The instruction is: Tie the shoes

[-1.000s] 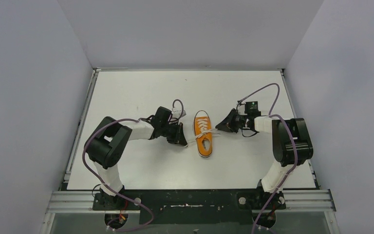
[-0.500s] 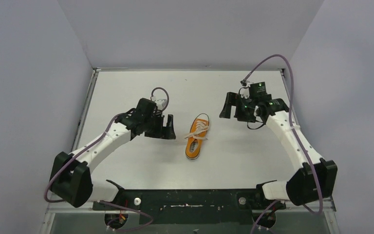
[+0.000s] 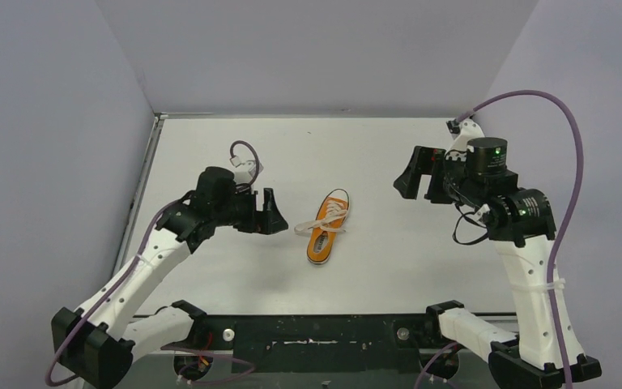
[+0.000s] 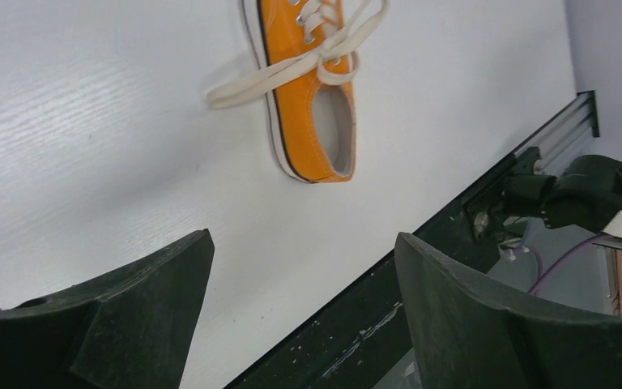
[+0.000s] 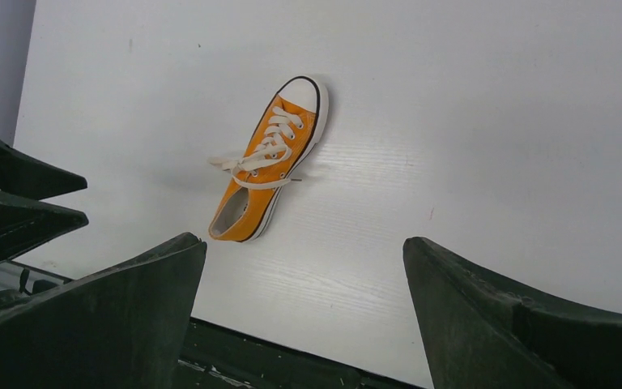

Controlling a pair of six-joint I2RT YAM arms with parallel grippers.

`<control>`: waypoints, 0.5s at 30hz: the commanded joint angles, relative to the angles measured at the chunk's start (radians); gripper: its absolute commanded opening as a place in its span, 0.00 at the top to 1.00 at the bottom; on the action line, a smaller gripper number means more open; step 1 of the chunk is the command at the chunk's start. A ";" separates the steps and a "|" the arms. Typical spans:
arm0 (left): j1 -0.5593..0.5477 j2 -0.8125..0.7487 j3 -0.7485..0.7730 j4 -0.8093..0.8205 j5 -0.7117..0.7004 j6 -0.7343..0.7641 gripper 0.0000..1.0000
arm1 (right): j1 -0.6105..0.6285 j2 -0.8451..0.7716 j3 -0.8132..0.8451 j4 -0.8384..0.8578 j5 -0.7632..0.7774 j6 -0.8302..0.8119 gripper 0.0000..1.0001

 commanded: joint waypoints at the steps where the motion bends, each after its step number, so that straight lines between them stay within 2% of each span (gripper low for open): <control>1: -0.005 -0.099 0.086 0.067 0.060 0.004 0.20 | 0.000 -0.051 0.101 -0.071 0.011 -0.032 0.00; 3: -0.021 -0.075 0.084 0.074 0.088 0.015 0.25 | 0.000 -0.057 0.117 -0.092 -0.030 -0.059 0.00; 8: -0.084 -0.073 0.111 0.110 0.075 0.000 0.25 | 0.000 -0.102 0.111 -0.088 -0.023 -0.033 0.00; 15: -0.112 -0.204 0.368 0.053 -0.060 -0.007 0.20 | 0.000 -0.133 0.264 -0.121 0.138 -0.015 0.00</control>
